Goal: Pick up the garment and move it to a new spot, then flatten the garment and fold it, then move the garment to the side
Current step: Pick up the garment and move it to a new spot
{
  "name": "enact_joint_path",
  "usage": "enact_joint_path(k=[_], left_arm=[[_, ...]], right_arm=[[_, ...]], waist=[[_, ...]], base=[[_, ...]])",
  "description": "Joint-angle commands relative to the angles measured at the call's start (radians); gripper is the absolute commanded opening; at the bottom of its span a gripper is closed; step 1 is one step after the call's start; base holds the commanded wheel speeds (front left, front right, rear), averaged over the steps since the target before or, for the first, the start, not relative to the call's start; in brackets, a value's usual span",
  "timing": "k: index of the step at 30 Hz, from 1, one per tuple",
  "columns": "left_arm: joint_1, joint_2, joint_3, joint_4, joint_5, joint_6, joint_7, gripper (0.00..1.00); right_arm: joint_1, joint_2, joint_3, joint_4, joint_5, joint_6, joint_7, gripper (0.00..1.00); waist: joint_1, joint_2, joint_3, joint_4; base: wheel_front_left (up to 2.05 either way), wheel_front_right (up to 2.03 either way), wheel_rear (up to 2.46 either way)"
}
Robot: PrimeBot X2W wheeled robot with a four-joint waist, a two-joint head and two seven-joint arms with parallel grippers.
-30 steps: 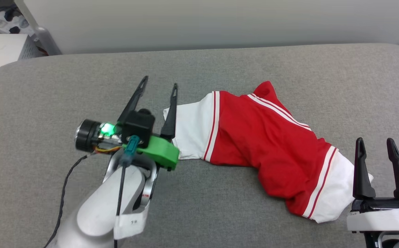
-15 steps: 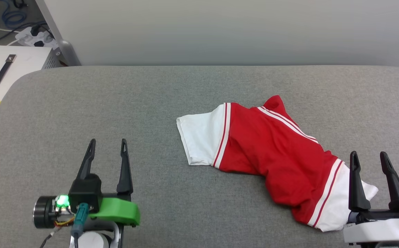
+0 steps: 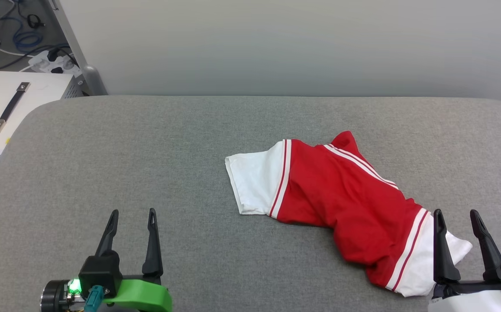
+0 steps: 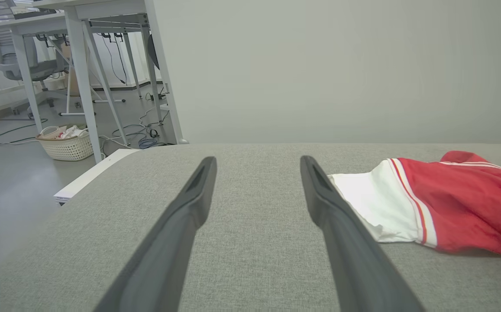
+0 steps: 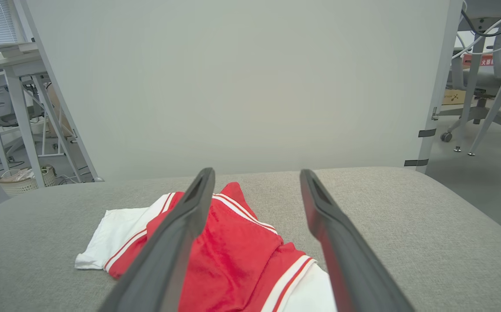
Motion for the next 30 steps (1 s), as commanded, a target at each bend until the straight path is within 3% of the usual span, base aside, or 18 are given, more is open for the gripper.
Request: enact_joint_path(k=[1, 12, 30], left_arm=[[0.016, -0.012, 0.009, -0.003, 0.017, -0.014, -0.006, 1.00], [0.030, -0.057, 0.064, 0.005, 0.055, -0.079, -0.006, 1.00], [0.040, -0.083, 0.108, 0.022, 0.084, -0.113, -0.006, 1.00]], right_arm=[[0.015, 0.001, 0.002, 0.000, 0.007, -0.001, -0.005, 1.00], [0.027, 0.001, 0.002, 0.005, 0.011, -0.001, -0.005, 1.00], [0.027, 0.001, 0.002, 0.007, 0.012, -0.001, -0.005, 1.00]], waist=[[0.0000, 0.0000, -0.002, 0.002], [0.0000, 0.0000, -0.009, 0.006], [0.0000, 0.0000, -0.015, 0.003]], base=[[0.00, 0.00, 0.00], [0.00, 0.00, 0.00], [0.00, 0.00, 0.00]])
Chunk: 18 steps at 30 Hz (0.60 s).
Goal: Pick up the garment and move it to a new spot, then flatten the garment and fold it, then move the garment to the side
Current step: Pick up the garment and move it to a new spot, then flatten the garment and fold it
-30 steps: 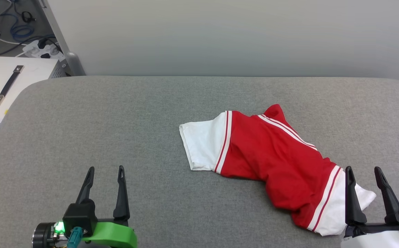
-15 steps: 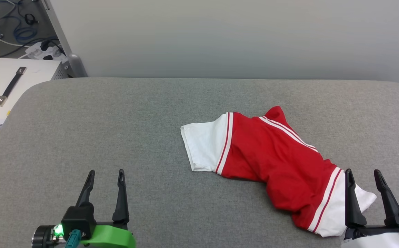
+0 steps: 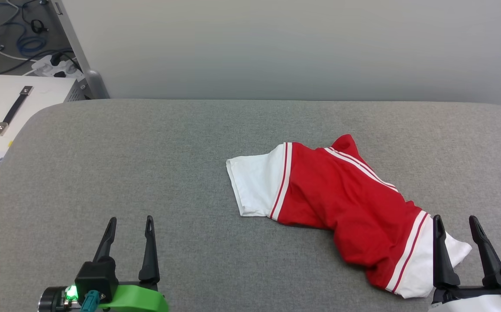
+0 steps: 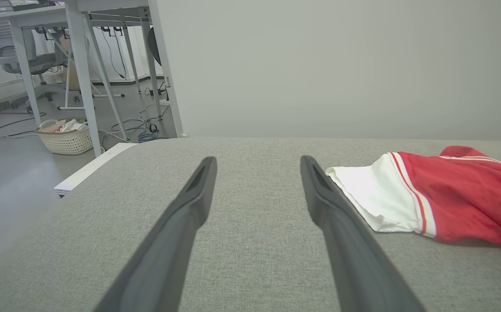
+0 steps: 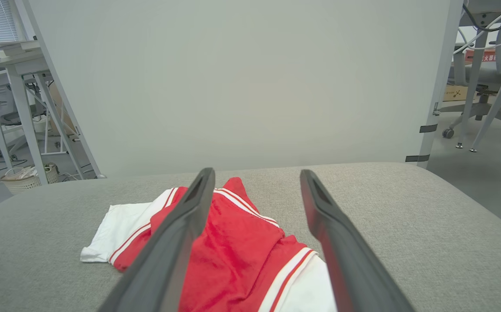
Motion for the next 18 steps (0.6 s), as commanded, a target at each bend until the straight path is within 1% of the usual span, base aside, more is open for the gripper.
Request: enact_joint_path(k=[1, 5, 7, 13, 15, 18], left_arm=[[0.016, -0.006, 0.005, 0.003, 0.010, -0.005, -0.006, 1.00], [-0.023, -0.008, 0.008, 0.013, 0.014, -0.018, -0.006, 1.00], [-0.067, -0.004, 0.003, 0.021, 0.018, -0.037, -0.006, 1.00], [-0.283, 0.038, -0.025, 0.079, 0.021, -0.096, -0.006, 1.00], [-0.376, 0.061, -0.041, 0.120, 0.012, -0.112, -0.006, 1.00], [-0.502, 0.090, -0.074, 0.202, -0.015, -0.127, -0.006, 1.00]], right_arm=[[0.005, 0.001, 0.001, 0.001, 0.005, -0.001, -0.005, 1.00], [-0.003, 0.001, 0.003, 0.000, 0.005, -0.001, -0.005, 1.00], [-0.011, 0.001, 0.005, -0.001, 0.003, -0.001, -0.005, 1.00], [-0.049, 0.001, 0.018, -0.010, -0.004, -0.001, -0.005, 1.00], [-0.069, 0.001, 0.028, -0.015, -0.009, -0.001, -0.005, 1.00], [-0.095, 0.001, 0.034, -0.021, -0.011, -0.001, -0.005, 1.00]], waist=[[0.0000, 0.0000, 0.001, -0.001], [0.0000, 0.0000, 0.011, -0.006], [0.0000, 0.0000, 0.021, -0.011], [0.0000, 0.0000, 0.073, -0.042], [0.0000, 0.0000, 0.104, -0.064], [0.0000, 0.0000, 0.146, -0.089]], base=[[0.00, 0.00, 0.00], [0.00, 0.00, 0.00], [0.00, 0.00, 0.00], [0.00, 0.00, 0.00], [0.00, 0.00, 0.00], [0.00, 0.00, 0.00]])
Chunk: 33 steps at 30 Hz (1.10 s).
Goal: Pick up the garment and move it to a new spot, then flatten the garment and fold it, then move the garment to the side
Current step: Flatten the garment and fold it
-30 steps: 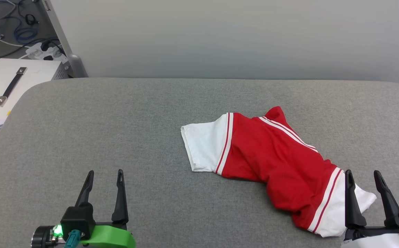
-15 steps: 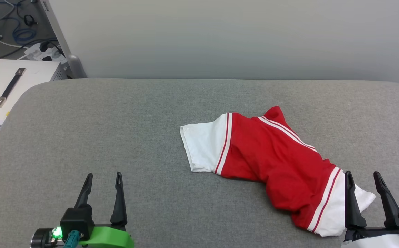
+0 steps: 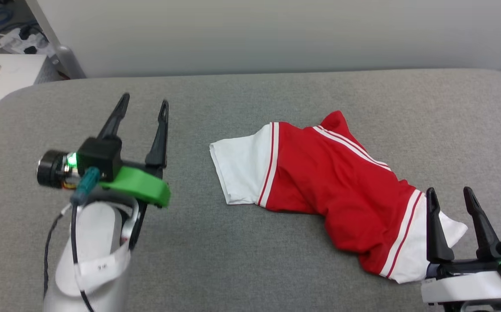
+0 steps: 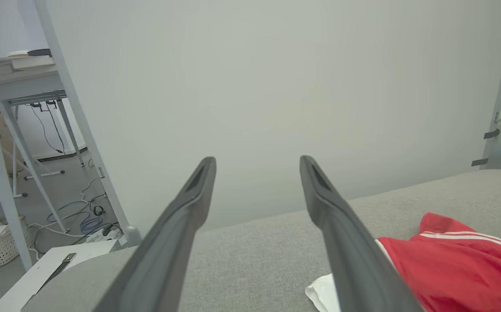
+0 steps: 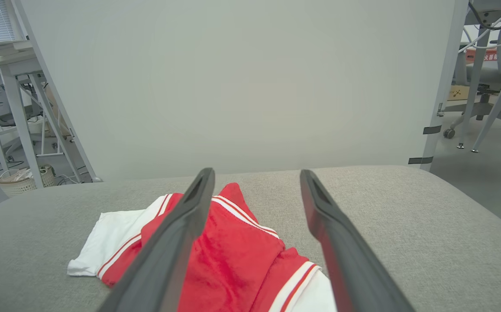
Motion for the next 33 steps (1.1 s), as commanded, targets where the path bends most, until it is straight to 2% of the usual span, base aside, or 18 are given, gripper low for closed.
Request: enact_joint_path(k=[1, 4, 8, 15, 21, 26, 33], left_arm=[[-0.071, 0.023, -0.021, 0.039, -0.014, -0.007, -0.003, 1.00], [-0.206, 0.055, -0.082, 0.139, -0.060, -0.010, 0.027, 1.00], [-0.372, 0.106, -0.217, 0.244, -0.193, -0.011, 0.163, 1.00], [-0.579, 0.191, -0.452, 0.387, -0.482, -0.011, 0.589, 1.00], [-0.676, 0.272, -0.644, 0.433, -0.616, -0.011, 0.873, 1.00], [-0.706, 0.327, -0.756, 0.466, -0.680, -0.011, 0.995, 1.00], [-0.692, 0.371, -0.901, 0.452, -0.759, -0.011, 1.072, 1.00]], right_arm=[[-0.024, 0.001, 0.004, -0.006, -0.002, -0.001, -0.005, 1.00], [-0.048, 0.001, 0.010, -0.011, -0.004, -0.001, -0.005, 1.00], [-0.078, 0.001, 0.012, -0.015, -0.001, -0.001, -0.005, 1.00], [-0.127, 0.001, 0.021, -0.014, 0.007, -0.001, -0.005, 1.00], [-0.168, 0.001, 0.033, -0.016, 0.014, -0.001, -0.005, 1.00], [-0.187, 0.001, 0.031, -0.016, 0.025, -0.001, -0.005, 1.00], [-0.201, 0.001, 0.031, -0.011, 0.037, -0.001, -0.005, 1.00]], waist=[[0.0000, 0.0000, 0.065, -0.049], [0.0000, 0.0000, 0.104, -0.072], [0.0000, 0.0000, 0.153, -0.101], [0.0000, 0.0000, 0.224, -0.149], [0.0000, 0.0000, 0.279, -0.196], [0.0000, 0.0000, 0.314, -0.222], [0.0000, 0.0000, 0.340, -0.236]], base=[[0.00, 0.00, 0.00], [0.00, 0.00, 0.00], [0.00, 0.00, 0.00], [0.00, 0.00, 0.00], [0.00, 0.00, 0.00], [0.00, 0.00, 0.00], [0.00, 0.00, 0.00]])
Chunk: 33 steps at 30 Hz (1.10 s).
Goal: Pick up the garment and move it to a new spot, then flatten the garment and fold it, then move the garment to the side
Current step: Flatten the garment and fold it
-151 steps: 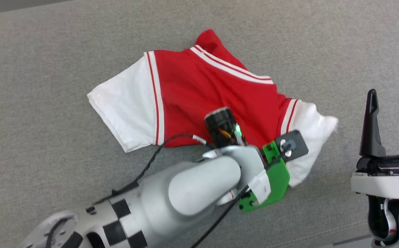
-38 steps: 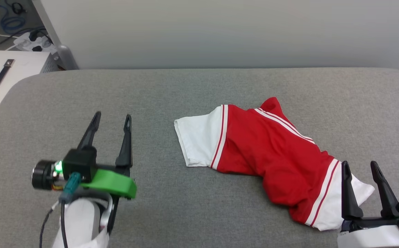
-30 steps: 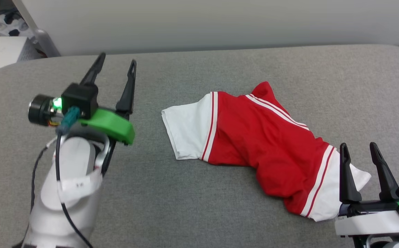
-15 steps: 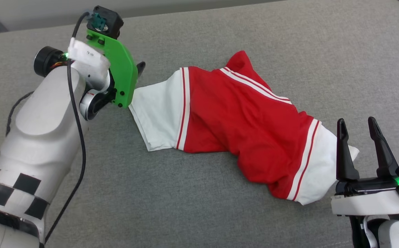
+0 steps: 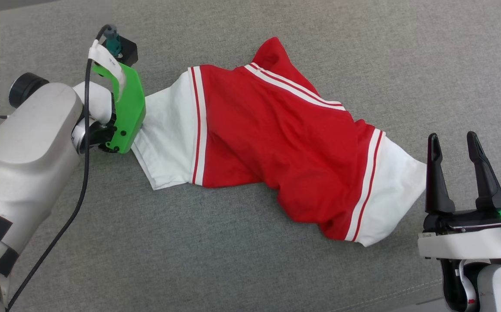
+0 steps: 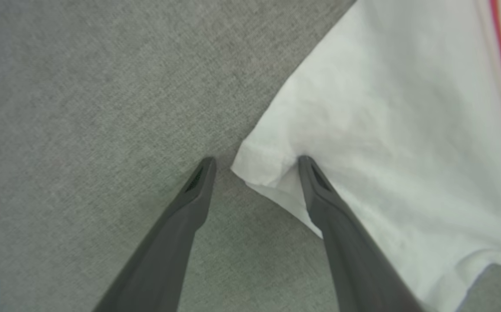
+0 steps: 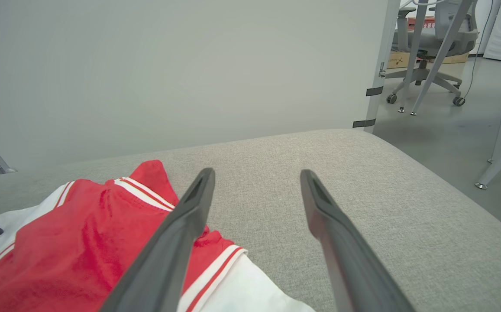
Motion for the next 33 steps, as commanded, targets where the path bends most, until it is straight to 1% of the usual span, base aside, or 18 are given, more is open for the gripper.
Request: enact_joint_path(k=[1, 2, 3, 4, 9, 10, 13, 14, 19, 21, 26, 27, 28, 29, 31, 33], left_arm=[[0.027, -0.001, -0.045, 0.004, -0.014, -0.003, 0.021, 1.00], [0.029, 0.005, -0.068, -0.001, -0.023, -0.003, 0.027, 0.88], [0.030, 0.009, -0.079, -0.004, -0.032, -0.003, 0.022, 0.15], [0.030, 0.009, -0.088, -0.007, -0.047, -0.003, 0.010, 0.00], [0.008, 0.011, -0.108, -0.005, -0.077, -0.003, -0.098, 0.00], [-0.005, 0.018, -0.103, 0.006, -0.095, -0.003, -0.176, 0.00], [-0.008, 0.044, -0.101, 0.022, -0.110, -0.003, -0.229, 0.00], [-0.001, 0.080, -0.095, 0.046, -0.123, -0.003, -0.265, 0.00], [0.038, 0.141, -0.100, 0.101, -0.131, -0.003, -0.296, 0.00], [0.060, 0.153, -0.101, 0.123, -0.136, -0.003, -0.306, 0.00], [0.112, 0.137, -0.098, 0.166, -0.154, 0.003, -0.344, 0.00], [0.120, 0.128, -0.094, 0.175, -0.156, 0.010, -0.364, 0.04], [0.124, 0.119, -0.091, 0.183, -0.157, 0.016, -0.380, 0.71], [0.128, 0.109, -0.089, 0.191, -0.154, 0.022, -0.405, 1.00], [0.132, 0.092, -0.088, 0.203, -0.146, 0.029, -0.450, 1.00], [0.131, 0.072, -0.082, 0.214, -0.134, 0.040, -0.521, 1.00]], right_arm=[[-0.019, 0.000, 0.002, 0.001, 0.008, -0.001, -0.005, 1.00], [-0.021, 0.000, 0.003, 0.002, 0.008, -0.001, -0.005, 1.00], [-0.023, 0.000, 0.003, 0.003, 0.008, -0.001, -0.005, 1.00], [-0.024, 0.000, 0.002, 0.003, 0.007, -0.001, -0.005, 1.00], [-0.013, 0.000, -0.006, 0.006, -0.005, -0.001, -0.005, 1.00], [0.001, 0.000, -0.011, 0.007, -0.013, -0.001, -0.005, 1.00], [0.014, 0.000, -0.010, 0.006, -0.020, -0.001, -0.005, 1.00], [0.022, 0.000, -0.007, 0.005, -0.026, -0.001, -0.005, 1.00], [0.032, 0.000, -0.004, 0.005, -0.031, -0.001, -0.005, 1.00], [0.035, 0.000, -0.004, 0.005, -0.032, -0.001, -0.005, 1.00], [0.040, 0.000, -0.002, 0.009, -0.037, -0.001, -0.005, 1.00], [0.041, 0.000, -0.002, 0.010, -0.038, -0.001, -0.005, 1.00], [0.042, 0.000, -0.002, 0.011, -0.039, -0.001, -0.005, 1.00], [0.044, -0.001, -0.003, 0.012, -0.040, -0.001, -0.005, 1.00], [0.049, -0.002, -0.005, 0.014, -0.042, -0.001, -0.005, 1.00], [0.060, -0.002, -0.011, 0.015, -0.045, -0.001, -0.005, 1.00]], waist=[[-0.0001, 0.0000, 0.013, -0.011], [-0.0001, 0.0000, 0.014, -0.012], [-0.0001, 0.0000, 0.014, -0.012], [-0.0001, 0.0000, 0.012, -0.010], [-0.0001, 0.0000, -0.017, 0.016], [-0.0001, 0.0000, -0.044, 0.043], [-0.0001, 0.0000, -0.065, 0.071], [-0.0001, 0.0000, -0.078, 0.093], [-0.0001, 0.0000, -0.090, 0.116], [-0.0001, 0.0000, -0.092, 0.121], [-0.0001, 0.0000, -0.097, 0.127], [-0.0001, 0.0000, -0.099, 0.128], [-0.0001, 0.0000, -0.101, 0.130], [-0.0001, 0.0000, -0.106, 0.132], [-0.0001, 0.0000, -0.117, 0.136], [-0.0001, 0.0000, -0.136, 0.146]], base=[[0.00, 0.00, 0.00], [0.00, 0.00, 0.00], [0.00, 0.00, 0.00], [0.00, 0.00, 0.00], [0.00, 0.00, 0.00], [0.00, 0.00, 0.00], [0.00, 0.00, 0.00], [0.00, 0.00, 0.00], [0.00, 0.00, 0.00], [0.00, 0.00, 0.00], [0.00, 0.00, 0.00], [0.00, 0.00, 0.00], [0.00, 0.00, 0.00], [0.00, 0.00, 0.00], [0.00, 0.00, 0.00], [0.00, 0.00, 0.00]])
